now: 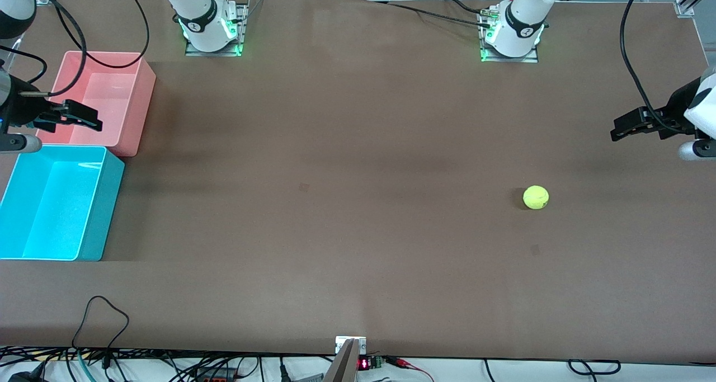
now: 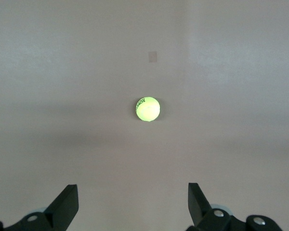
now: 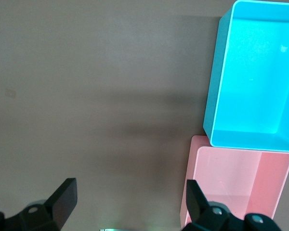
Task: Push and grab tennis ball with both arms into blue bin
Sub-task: 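Lower the left gripper beside the tennis ball while the right gripper moves out, then push the tennis ball with the left gripper toward the right arm, then move the right gripper over the ball while the left gripper withdraws, then lower the right gripper onto the tennis ball and close it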
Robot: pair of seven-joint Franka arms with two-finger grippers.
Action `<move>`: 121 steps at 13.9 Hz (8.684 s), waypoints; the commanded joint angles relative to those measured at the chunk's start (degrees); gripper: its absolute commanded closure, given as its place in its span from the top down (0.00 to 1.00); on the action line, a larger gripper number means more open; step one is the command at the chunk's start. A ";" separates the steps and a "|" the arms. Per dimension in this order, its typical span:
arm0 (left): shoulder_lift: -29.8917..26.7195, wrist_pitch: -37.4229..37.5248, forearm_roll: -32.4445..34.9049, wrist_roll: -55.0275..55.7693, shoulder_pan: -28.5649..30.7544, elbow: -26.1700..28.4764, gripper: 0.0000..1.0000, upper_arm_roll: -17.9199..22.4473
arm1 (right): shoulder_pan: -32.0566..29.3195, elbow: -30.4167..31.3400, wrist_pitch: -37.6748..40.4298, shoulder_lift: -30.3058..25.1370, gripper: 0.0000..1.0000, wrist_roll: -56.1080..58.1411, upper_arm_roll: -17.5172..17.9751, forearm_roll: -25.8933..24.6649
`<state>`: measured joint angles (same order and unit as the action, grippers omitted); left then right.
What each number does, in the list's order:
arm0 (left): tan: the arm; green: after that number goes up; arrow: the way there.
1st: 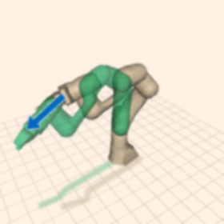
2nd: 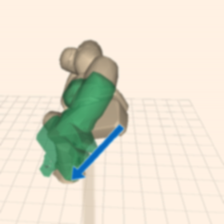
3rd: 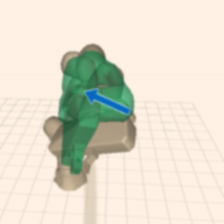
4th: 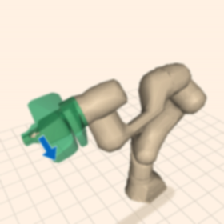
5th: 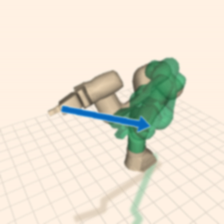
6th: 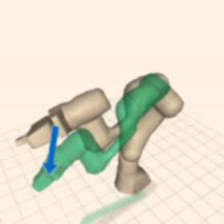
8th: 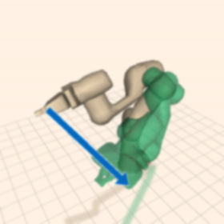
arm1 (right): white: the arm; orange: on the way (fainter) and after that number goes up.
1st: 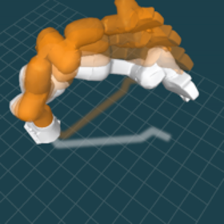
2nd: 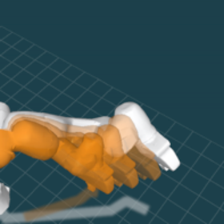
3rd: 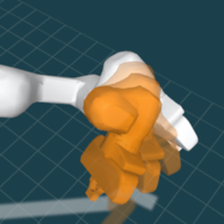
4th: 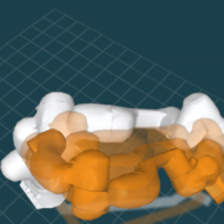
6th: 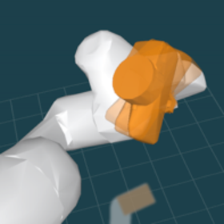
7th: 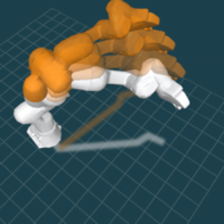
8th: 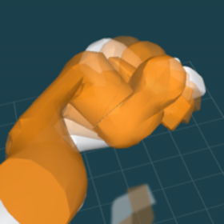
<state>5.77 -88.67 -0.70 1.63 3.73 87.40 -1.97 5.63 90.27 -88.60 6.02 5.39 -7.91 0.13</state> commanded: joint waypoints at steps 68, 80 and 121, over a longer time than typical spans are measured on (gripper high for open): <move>26.66 -17.86 11.07 -73.61 11.48 -4.59 0.00 -13.41 | 6.06 29.70 -35.25 10.95 1.00 2.70 1.67 0.83; 22.53 -4.93 10.46 -45.17 10.78 -16.82 0.00 -15.17 | 6.76 44.90 -34.62 4.53 1.00 -6.94 15.27 6.72; 1.08 -1.77 -1.50 0.57 -4.08 -2.76 1.00 5.13 | 8.87 44.82 -60.02 13.22 1.00 -8.55 32.17 5.67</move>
<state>8.01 -89.81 -2.53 2.10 -0.14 83.95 2.98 14.33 134.91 -146.45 17.83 -3.99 24.50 6.10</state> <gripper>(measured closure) 0.000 0.000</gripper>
